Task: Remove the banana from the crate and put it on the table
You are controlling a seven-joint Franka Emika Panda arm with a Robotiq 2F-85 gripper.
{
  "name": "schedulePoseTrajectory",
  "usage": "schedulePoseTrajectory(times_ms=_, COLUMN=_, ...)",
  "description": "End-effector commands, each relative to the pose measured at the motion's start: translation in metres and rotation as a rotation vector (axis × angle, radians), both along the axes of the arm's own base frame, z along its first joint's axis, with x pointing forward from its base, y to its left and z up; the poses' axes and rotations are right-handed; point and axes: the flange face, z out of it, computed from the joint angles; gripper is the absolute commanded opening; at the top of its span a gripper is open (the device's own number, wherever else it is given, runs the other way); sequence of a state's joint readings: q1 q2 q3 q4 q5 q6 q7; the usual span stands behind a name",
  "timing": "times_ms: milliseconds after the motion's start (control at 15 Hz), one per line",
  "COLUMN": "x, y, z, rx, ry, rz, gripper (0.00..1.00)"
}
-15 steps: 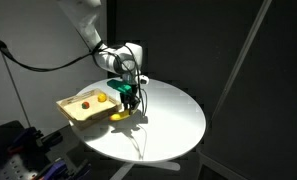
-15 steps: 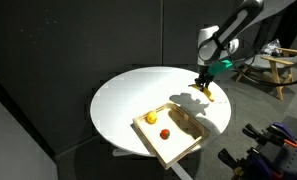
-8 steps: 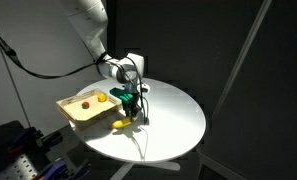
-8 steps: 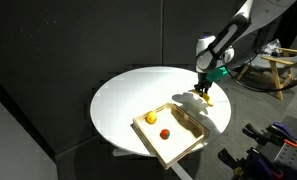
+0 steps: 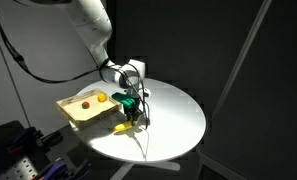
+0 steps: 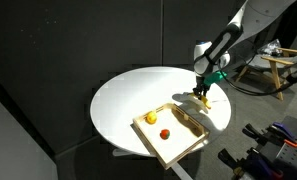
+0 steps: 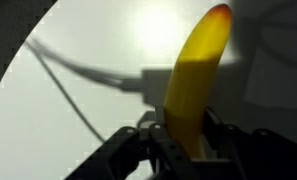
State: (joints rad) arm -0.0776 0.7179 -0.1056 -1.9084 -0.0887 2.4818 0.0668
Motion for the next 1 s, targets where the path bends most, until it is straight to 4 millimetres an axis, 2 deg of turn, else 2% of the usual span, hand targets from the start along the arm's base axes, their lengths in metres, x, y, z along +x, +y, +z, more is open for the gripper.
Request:
schedulePoseTrajectory(times_ms=0, x=0.010, y=-0.005, z=-0.001, rx=-0.007, ry=-0.010, rz=0.001, gripper=0.66)
schedulePoseTrajectory(times_ms=333, x=0.014, y=-0.007, z=0.004, rx=-0.008, ry=-0.016, rz=-0.003, gripper=1.00)
schedulePoseTrajectory(times_ms=667, x=0.011, y=-0.010, z=0.022, rx=-0.010, ry=-0.026, rz=-0.004, gripper=1.00)
schedulePoseTrajectory(times_ms=933, x=0.009, y=-0.009, z=0.044, rx=-0.014, ry=-0.043, rz=0.001, gripper=1.00)
